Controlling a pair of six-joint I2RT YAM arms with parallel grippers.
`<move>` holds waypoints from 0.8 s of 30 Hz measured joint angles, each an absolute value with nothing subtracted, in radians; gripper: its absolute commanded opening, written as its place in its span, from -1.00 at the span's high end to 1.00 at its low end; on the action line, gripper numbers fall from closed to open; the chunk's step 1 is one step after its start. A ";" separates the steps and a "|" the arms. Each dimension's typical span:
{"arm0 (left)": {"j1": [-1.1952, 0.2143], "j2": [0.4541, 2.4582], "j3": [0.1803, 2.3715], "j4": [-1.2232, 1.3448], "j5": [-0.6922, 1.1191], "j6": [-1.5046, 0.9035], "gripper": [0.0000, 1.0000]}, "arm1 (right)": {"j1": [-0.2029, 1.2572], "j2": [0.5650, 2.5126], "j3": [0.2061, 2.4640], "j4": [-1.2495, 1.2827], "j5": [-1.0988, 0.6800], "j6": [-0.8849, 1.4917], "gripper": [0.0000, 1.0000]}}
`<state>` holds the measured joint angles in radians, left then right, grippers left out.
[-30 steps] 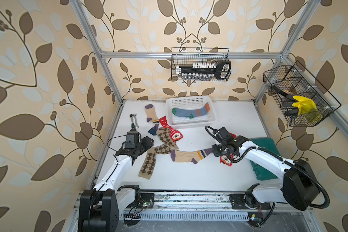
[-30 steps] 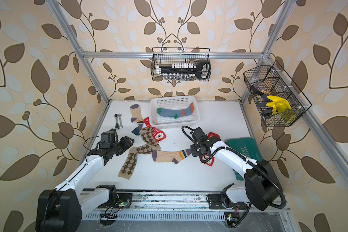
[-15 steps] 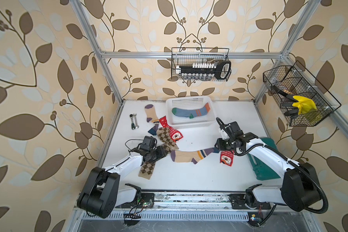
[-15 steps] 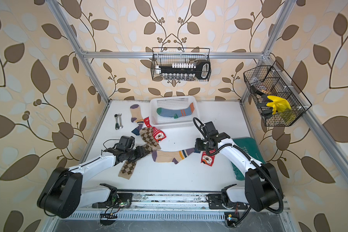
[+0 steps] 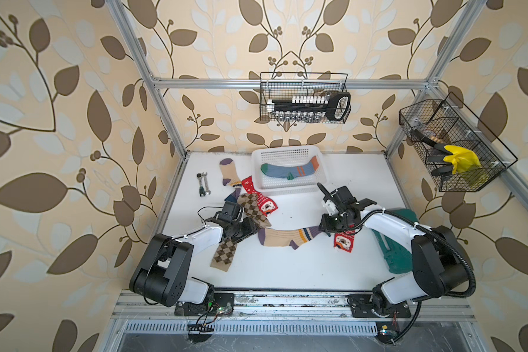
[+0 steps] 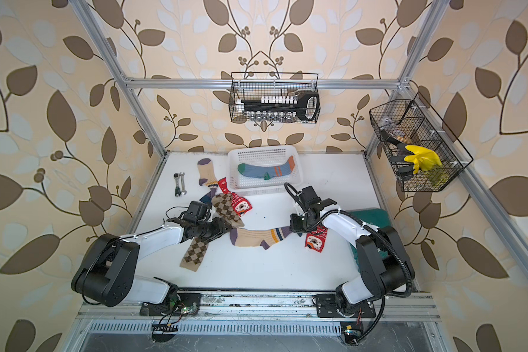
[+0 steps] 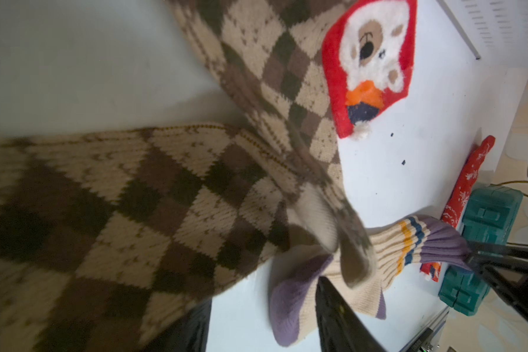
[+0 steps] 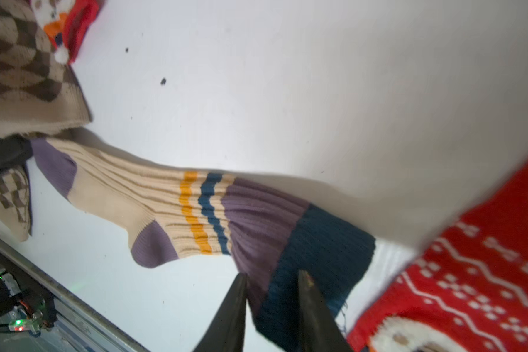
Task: Place the socks together as a pair
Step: Flatten out the sock at the center of the board.
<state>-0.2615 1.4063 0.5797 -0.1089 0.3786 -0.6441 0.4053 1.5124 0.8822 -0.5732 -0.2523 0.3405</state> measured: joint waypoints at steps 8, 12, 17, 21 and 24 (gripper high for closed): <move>-0.117 1.327 0.579 -0.135 0.364 -0.605 -0.14 | 0.486 1.487 0.779 -0.590 -0.215 0.386 0.38; -0.126 1.303 0.575 -0.137 0.368 -0.604 -0.15 | 0.434 1.460 0.766 -0.557 -0.210 0.404 0.31; -0.175 1.256 0.555 -0.159 0.366 -0.602 -0.17 | 0.359 1.468 0.760 -0.505 -0.218 0.415 0.19; -0.204 1.248 0.551 -0.166 0.366 -0.601 -0.17 | 0.359 1.527 0.769 -0.477 -0.236 0.415 0.23; -0.204 1.248 0.551 -0.166 0.366 -0.600 -0.17 | 0.359 1.564 0.795 -0.456 -0.244 0.412 0.55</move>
